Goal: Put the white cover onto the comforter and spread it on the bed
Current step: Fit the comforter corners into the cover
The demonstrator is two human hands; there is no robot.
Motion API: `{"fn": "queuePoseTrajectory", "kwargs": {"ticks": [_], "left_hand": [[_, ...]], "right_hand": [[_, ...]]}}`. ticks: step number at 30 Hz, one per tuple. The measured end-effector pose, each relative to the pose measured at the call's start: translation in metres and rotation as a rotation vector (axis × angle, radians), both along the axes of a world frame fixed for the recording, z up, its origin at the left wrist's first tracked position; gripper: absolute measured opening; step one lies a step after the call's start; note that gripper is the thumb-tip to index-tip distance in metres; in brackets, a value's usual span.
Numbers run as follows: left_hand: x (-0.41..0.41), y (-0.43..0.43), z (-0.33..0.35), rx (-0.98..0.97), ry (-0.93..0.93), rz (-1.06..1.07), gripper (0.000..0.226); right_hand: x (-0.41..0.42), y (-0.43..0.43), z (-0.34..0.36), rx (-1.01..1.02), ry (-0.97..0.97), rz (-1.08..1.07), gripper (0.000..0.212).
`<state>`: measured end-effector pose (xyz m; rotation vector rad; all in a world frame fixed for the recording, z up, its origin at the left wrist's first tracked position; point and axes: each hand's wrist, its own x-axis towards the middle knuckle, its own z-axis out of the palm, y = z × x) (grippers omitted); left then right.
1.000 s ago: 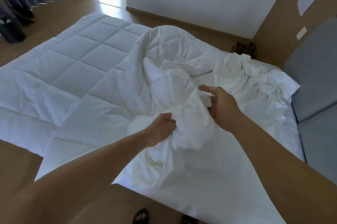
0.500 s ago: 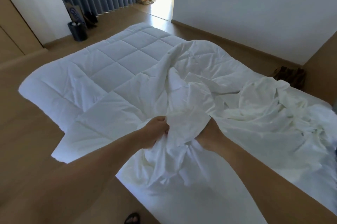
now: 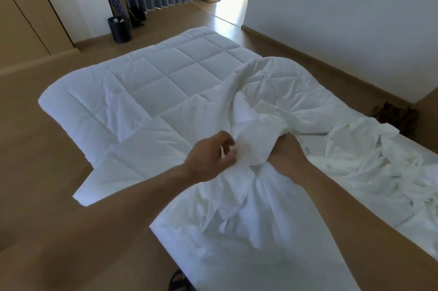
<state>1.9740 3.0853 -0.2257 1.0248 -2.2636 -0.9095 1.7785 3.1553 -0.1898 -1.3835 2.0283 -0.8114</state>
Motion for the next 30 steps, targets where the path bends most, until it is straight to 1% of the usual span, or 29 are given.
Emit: {"fn": "queuePoseTrajectory", "kwargs": {"ticks": [1,2,3,4,5,6,7,9,12,14,15,17,19,20,21,22,23,24,26,27,28,29,30], "left_hand": [[-0.014,0.003,0.008,0.023,-0.033,-0.070,0.041],[-0.023,0.001,0.008,0.036,-0.102,-0.108,0.049],[-0.028,-0.004,0.005,0.035,-0.176,-0.125,0.049],[-0.030,-0.010,-0.002,0.035,-0.217,-0.136,0.040],[-0.031,-0.016,-0.009,0.035,-0.204,-0.143,0.027],[-0.031,-0.021,-0.015,0.039,-0.153,-0.137,0.014],[-0.029,-0.027,-0.020,0.053,-0.105,-0.115,0.012],[-0.027,-0.039,-0.028,0.081,-0.076,-0.050,0.016],[-0.019,-0.060,-0.033,0.073,-0.144,-0.009,0.024],[-0.007,-0.076,-0.042,0.050,-0.202,0.048,0.032],[-0.002,-0.081,-0.046,0.063,-0.241,0.067,0.032],[-0.003,-0.081,-0.051,0.142,-0.381,0.019,0.020],[-0.013,-0.068,-0.055,0.224,-0.606,-0.117,0.019],[-0.017,-0.061,-0.055,0.240,-0.684,-0.189,0.018],[-0.020,-0.058,-0.050,0.236,-0.718,-0.242,0.016],[-0.022,-0.057,-0.040,0.239,-0.688,-0.271,0.015],[-0.023,-0.062,-0.032,0.270,-0.585,-0.267,0.019],[-0.023,-0.067,-0.021,0.355,-0.433,-0.237,0.032],[-0.023,-0.067,0.001,0.600,-0.116,-0.227,0.056],[-0.026,-0.065,0.008,0.679,-0.064,-0.272,0.060],[-0.030,-0.058,0.010,0.710,-0.079,-0.320,0.059],[-0.034,-0.049,0.006,0.727,-0.084,-0.315,0.053],[-0.037,-0.041,0.000,0.747,-0.042,-0.241,0.041]], "right_hand": [[0.004,-0.007,-0.007,0.008,-0.032,-0.025,0.021],[0.008,-0.012,-0.012,0.021,-0.072,-0.065,0.032],[0.009,-0.015,-0.016,0.030,-0.110,-0.089,0.052],[0.010,-0.017,-0.019,0.029,-0.156,-0.104,0.072],[0.011,-0.019,-0.021,0.030,-0.192,-0.118,0.086],[0.012,-0.020,-0.022,0.026,-0.211,-0.125,0.092],[0.014,-0.021,-0.020,0.021,-0.214,-0.128,0.091],[0.013,-0.024,-0.018,0.025,-0.190,-0.140,0.081],[0.004,-0.027,-0.010,0.041,-0.155,-0.188,0.068],[0.001,-0.027,-0.005,0.054,-0.214,-0.229,0.064],[0.003,-0.027,-0.002,0.062,-0.250,-0.226,0.062],[0.007,-0.028,-0.003,0.066,-0.300,-0.193,0.060],[0.012,-0.028,-0.008,0.049,-0.316,-0.174,0.061],[0.014,-0.029,-0.009,0.033,-0.308,-0.170,0.062],[0.016,-0.028,-0.011,0.014,-0.297,-0.170,0.063],[0.016,-0.028,-0.012,-0.010,-0.281,-0.173,0.063],[0.015,-0.028,-0.013,-0.041,-0.259,-0.183,0.063],[0.012,-0.028,-0.014,-0.067,-0.238,-0.194,0.062],[0.010,-0.029,-0.015,-0.096,-0.233,-0.204,0.062],[0.010,-0.031,-0.014,-0.105,-0.238,-0.210,0.062],[0.011,-0.033,-0.014,-0.107,-0.238,-0.215,0.063],[0.013,-0.035,-0.015,-0.102,-0.237,-0.217,0.065],[0.016,-0.036,-0.015,-0.097,-0.240,-0.214,0.067]]}}
